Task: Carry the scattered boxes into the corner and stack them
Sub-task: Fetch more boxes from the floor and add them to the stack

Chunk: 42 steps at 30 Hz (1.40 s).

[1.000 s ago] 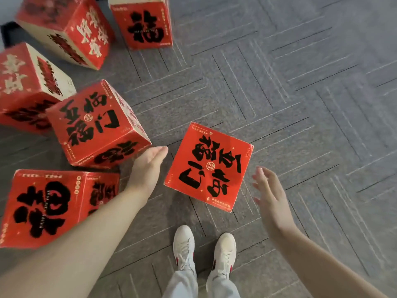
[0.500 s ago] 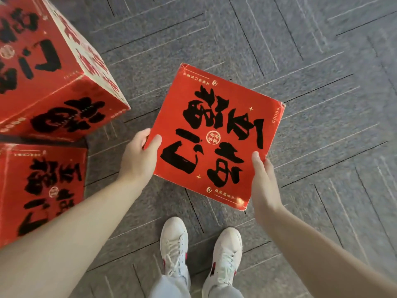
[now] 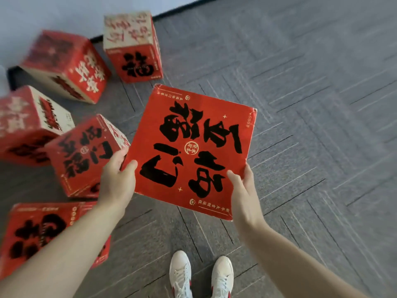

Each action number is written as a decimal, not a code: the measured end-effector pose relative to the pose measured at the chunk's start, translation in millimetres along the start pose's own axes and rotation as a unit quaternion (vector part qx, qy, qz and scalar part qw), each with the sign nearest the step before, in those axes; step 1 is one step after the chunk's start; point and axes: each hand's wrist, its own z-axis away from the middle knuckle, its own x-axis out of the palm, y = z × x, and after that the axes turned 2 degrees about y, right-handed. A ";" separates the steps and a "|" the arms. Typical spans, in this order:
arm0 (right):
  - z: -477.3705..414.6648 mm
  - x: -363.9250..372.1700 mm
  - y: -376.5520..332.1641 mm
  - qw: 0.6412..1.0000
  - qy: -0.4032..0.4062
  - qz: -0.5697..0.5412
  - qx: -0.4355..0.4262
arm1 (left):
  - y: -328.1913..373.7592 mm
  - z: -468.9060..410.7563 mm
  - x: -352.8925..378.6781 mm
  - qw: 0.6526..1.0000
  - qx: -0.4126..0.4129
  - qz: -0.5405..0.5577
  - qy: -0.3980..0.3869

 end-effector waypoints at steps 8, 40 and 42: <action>127.3 -4.8 -261.8 0.989 -0.034 0.005 -0.143 | 239.8 69.9 -172.5 0.990 0.107 0.053 0.077; 490.3 179.4 -546.5 0.762 -0.491 -0.024 -0.420 | 379.2 416.8 -538.4 0.775 0.216 0.243 0.542; 519.8 190.4 -522.9 0.744 -0.526 -0.013 -0.411 | 354.7 451.2 -549.9 0.755 0.199 0.237 0.578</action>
